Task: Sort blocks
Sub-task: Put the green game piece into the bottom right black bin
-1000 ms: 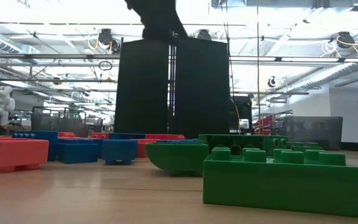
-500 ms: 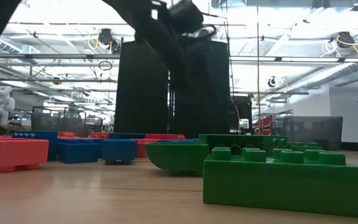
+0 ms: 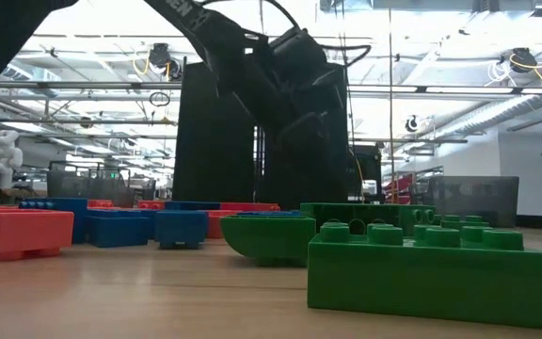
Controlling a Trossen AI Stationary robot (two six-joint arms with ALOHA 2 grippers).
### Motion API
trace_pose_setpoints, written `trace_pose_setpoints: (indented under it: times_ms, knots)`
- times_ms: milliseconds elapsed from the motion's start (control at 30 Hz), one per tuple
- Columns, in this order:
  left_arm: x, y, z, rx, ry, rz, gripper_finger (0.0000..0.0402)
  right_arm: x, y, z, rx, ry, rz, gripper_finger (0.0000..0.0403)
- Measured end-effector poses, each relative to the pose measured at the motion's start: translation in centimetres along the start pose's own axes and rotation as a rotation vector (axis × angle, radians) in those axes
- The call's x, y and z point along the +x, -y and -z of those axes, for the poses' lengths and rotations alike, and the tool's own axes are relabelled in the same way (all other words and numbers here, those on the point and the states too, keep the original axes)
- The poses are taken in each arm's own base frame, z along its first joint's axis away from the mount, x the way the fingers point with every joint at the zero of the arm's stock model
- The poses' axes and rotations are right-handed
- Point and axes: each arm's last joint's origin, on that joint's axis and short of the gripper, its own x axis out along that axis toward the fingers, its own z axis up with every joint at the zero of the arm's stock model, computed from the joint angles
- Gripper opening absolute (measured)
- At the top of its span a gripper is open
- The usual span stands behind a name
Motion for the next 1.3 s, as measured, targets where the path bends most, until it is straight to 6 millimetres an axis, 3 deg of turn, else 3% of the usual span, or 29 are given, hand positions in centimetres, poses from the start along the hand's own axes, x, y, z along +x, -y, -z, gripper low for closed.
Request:
trace_pose_setpoints:
  times_ms: [433, 600, 733, 1000, 1300]
  knots:
    - [3.2, 0.1, 2.1, 0.017, -0.067, 0.02, 0.0272, 0.0, -0.1, 0.0, -0.016, -0.002, -0.005, 0.0341]
    - [3.3, 0.1, 2.2, 0.015, -0.073, 0.017, 0.0215, 0.0, 0.0, 0.0, -0.004, -0.004, -0.003, 0.0341]
    - [3.1, -0.1, 1.6, 0.019, -0.066, -0.013, 0.0127, 0.0, 0.0, 0.0, 0.005, -0.003, -0.003, 0.0341]
    - [2.4, -0.4, 0.0, 0.015, -0.061, -0.016, 0.0126, 0.0, 0.0, -0.1, 0.036, 0.025, -0.004, 0.0341]
    - [-0.2, -0.6, -4.3, 0.014, -0.059, 0.036, 0.0126, -1.1, 0.3, -1.2, 0.056, 0.361, -0.07, 0.0341]
